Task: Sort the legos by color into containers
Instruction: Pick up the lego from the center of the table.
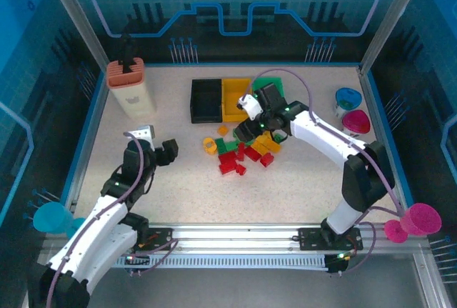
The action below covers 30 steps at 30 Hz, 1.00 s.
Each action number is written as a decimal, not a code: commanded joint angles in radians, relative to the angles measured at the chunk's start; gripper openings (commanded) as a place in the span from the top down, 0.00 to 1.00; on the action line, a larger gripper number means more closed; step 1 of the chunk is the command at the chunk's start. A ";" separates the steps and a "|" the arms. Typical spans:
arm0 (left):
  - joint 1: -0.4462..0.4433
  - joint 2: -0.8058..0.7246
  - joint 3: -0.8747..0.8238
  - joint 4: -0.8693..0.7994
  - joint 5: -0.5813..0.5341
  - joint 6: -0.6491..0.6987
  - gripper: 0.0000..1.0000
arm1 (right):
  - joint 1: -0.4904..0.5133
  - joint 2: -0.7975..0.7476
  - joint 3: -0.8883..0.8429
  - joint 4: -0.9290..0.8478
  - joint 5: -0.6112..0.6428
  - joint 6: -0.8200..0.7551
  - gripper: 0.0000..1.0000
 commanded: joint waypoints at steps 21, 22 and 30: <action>-0.013 -0.020 -0.035 -0.008 -0.064 0.025 0.21 | 0.022 0.293 0.213 -0.070 0.073 0.170 0.24; -0.014 -0.021 -0.036 -0.008 -0.062 0.026 0.21 | 0.022 0.307 0.217 -0.068 0.072 0.178 0.25; -0.015 -0.022 -0.035 -0.009 -0.067 0.025 0.21 | 0.023 0.387 0.261 -0.102 0.144 0.232 0.26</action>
